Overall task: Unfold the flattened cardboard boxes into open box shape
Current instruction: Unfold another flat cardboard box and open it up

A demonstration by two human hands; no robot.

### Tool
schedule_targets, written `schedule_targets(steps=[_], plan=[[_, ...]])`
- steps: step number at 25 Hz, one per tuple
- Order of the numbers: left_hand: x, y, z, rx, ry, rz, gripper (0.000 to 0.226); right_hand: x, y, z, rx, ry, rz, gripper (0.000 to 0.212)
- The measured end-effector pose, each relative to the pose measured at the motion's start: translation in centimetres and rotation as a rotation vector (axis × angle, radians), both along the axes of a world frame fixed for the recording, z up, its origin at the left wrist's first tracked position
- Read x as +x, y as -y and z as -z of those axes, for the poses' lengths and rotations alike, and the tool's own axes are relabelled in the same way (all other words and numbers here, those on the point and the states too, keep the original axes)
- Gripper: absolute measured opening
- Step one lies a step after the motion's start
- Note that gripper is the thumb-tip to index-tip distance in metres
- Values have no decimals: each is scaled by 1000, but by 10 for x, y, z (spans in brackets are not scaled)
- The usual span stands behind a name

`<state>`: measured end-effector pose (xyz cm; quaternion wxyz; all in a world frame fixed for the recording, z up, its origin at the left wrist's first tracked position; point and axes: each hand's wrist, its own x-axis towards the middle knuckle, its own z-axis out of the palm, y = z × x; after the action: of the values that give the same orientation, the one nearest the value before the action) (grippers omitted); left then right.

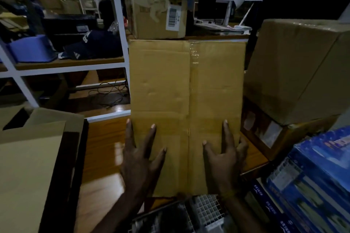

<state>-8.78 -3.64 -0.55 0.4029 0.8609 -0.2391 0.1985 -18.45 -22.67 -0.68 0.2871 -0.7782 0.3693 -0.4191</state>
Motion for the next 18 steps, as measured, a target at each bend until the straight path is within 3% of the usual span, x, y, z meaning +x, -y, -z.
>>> schedule_targets(steps=[5,8,12,18], plan=[[-8,4,-34,86,-30,-100,61,5,15,-36,-5,-106,-80,72],[2,9,-43,174,-89,-120,58,8,26,-40,-54,-266,-164,68],[22,21,-42,384,-171,-145,64,19,42,-35,-111,-453,-249,68],[26,33,-51,541,-288,-176,66,39,62,-41,-83,-682,-338,68]])
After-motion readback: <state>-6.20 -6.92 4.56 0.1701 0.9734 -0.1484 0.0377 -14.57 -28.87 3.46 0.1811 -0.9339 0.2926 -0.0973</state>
